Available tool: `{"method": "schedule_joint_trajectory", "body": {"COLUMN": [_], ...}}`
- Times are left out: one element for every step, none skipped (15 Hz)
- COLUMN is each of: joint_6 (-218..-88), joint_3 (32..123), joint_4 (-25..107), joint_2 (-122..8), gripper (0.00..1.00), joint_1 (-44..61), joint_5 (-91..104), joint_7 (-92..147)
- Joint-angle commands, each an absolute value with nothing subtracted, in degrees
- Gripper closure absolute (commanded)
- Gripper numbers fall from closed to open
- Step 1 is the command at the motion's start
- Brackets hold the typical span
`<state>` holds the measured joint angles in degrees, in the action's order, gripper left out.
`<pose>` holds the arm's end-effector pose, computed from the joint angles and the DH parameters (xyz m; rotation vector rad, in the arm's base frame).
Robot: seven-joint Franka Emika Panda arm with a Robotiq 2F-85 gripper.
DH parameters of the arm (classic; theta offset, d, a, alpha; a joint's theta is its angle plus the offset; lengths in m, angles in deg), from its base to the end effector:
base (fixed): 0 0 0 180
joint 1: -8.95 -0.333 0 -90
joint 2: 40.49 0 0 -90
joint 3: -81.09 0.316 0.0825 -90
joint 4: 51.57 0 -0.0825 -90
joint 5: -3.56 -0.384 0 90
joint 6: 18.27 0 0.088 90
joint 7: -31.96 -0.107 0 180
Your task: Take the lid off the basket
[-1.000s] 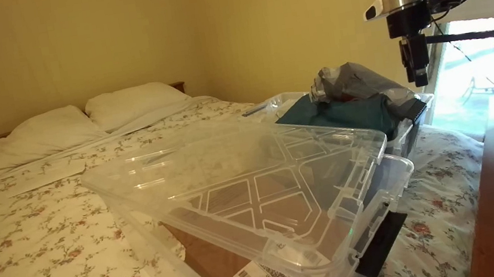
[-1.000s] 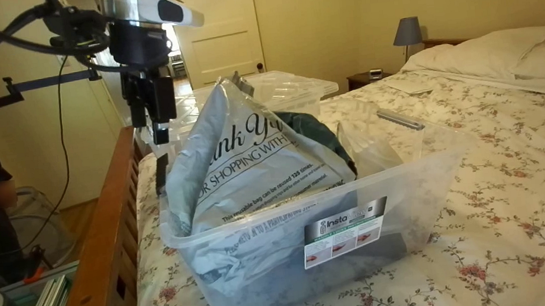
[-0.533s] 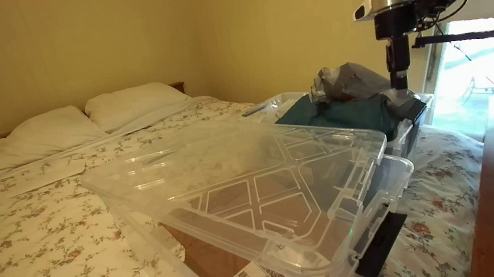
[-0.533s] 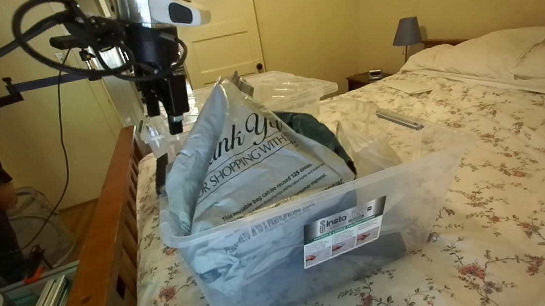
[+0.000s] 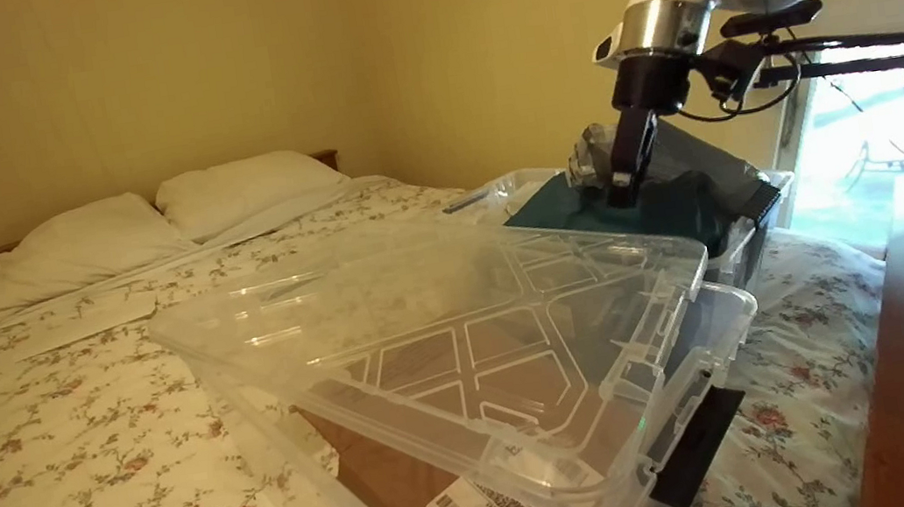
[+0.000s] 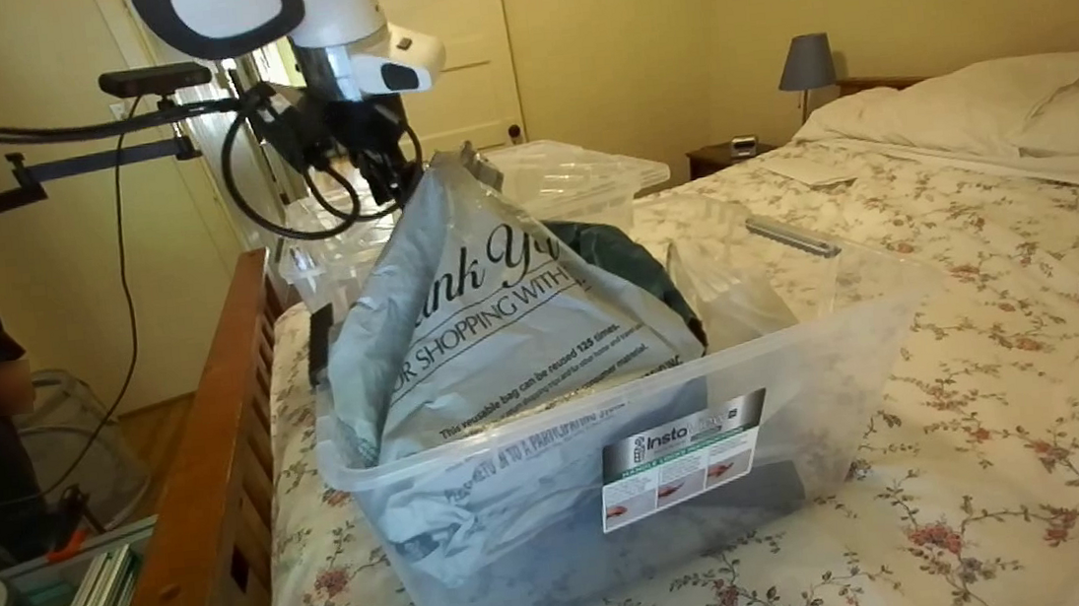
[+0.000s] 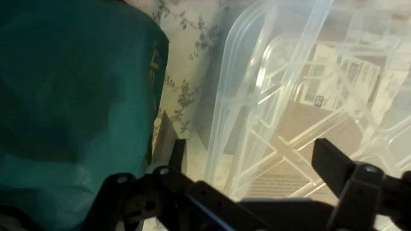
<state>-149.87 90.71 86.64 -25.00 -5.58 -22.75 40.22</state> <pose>0.4224 0.2015 0.4289 -2.7713 -0.3936 -0.1548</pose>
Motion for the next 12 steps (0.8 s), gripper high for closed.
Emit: {"method": "schedule_joint_trajectory", "body": {"joint_6": [-159.44,-159.39,-158.11,-155.95,-154.21,-152.58,-150.78,-148.26,-145.48,-142.87,-139.87,-137.36], "joint_3": [91.55,91.02,90.73,90.10,89.82,89.69,89.59,89.45,89.26,89.10,88.87,88.63], "joint_4": [85.59,84.94,84.33,83.45,82.45,81.54,80.65,79.66,78.74,77.80,76.97,76.19], "joint_2": [-32.58,-34.26,-35.57,-36.53,-37.29,-37.76,-38.06,-38.20,-38.13,-38.01,-37.73,-37.67], "gripper": [0.00,0.00,0.00,0.00,0.00,0.00,0.00,0.00,0.05,0.28,0.29,0.31], "joint_1": [-5.45,-5.54,-5.36,-5.41,-5.41,-5.45,-5.36,-5.04,-4.70,-4.29,-3.85,-3.41], "joint_5": [-22.40,-23.60,-23.86,-26.09,-28.42,-31.48,-34.70,-37.59,-40.52,-42.80,-44.93,-46.70], "joint_7": [38.19,38.76,38.79,41.10,43.16,45.55,48.18,50.24,52.87,54.78,56.64,58.13]}}
